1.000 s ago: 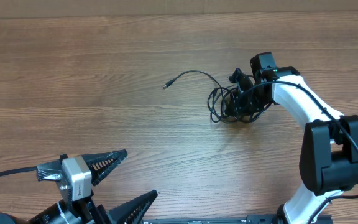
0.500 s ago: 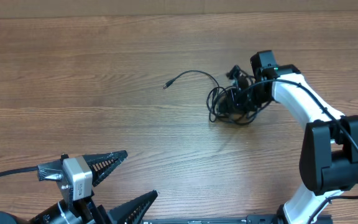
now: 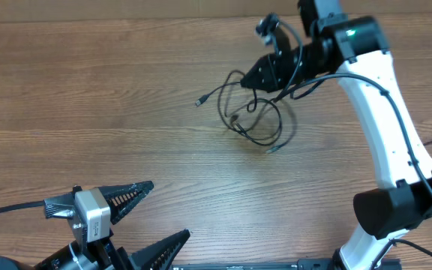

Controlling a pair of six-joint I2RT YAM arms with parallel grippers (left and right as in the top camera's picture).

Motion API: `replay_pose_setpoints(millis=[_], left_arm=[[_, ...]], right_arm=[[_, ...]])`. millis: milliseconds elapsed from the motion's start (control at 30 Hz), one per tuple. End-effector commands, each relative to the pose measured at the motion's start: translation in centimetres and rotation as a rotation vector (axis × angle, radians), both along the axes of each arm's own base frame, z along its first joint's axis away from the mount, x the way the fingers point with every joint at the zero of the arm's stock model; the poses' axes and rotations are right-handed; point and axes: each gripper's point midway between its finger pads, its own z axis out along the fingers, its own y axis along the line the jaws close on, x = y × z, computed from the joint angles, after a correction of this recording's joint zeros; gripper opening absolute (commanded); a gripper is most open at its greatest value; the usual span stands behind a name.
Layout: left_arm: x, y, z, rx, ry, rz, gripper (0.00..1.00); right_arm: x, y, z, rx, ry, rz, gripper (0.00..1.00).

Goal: Untangle cables
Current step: 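Lift the cable loops with the right gripper and pull them right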

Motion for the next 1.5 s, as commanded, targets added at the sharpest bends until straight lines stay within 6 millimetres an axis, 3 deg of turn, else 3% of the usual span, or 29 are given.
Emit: replay_pose_setpoints(millis=[0,200,533,767,900,1033,1133,1300,1467], left_arm=[[-0.3,0.0,0.7,0.009,-0.044,-0.012,1.00],[1.5,1.5,0.5,0.021,-0.038,0.129,1.00],[2.3,2.3,0.0,0.033,-0.021,0.189,1.00],[3.5,2.7,-1.9,0.071,0.035,0.243,0.99],[4.1,2.4,-2.8,0.071,0.086,0.243,1.00],[4.1,2.4,-3.3,0.081,0.103,0.242,1.00],[4.0,2.2,-3.3,0.079,0.103,0.231,1.00],[3.5,1.7,-3.2,0.072,0.107,0.189,0.99],[3.5,1.6,-3.2,0.070,0.106,0.186,1.00]], right_arm=[[-0.5,-0.7,5.5,0.015,-0.139,-0.017,0.04],[-3.4,-1.0,11.2,0.044,-0.236,-0.006,0.04],[-6.9,-0.2,16.5,0.110,-0.379,0.033,0.04],[-5.8,0.3,20.9,0.202,-0.527,-0.018,0.04],[-3.4,-0.9,22.6,0.164,-0.630,-0.150,0.04],[-0.2,-4.5,22.3,0.007,-0.701,-0.354,0.04],[2.2,-8.4,22.2,-0.084,-0.718,-0.534,0.04],[4.9,-14.0,23.1,-0.124,-0.761,-0.695,0.04],[7.3,-22.2,23.5,-0.185,-0.792,-0.883,0.04]])
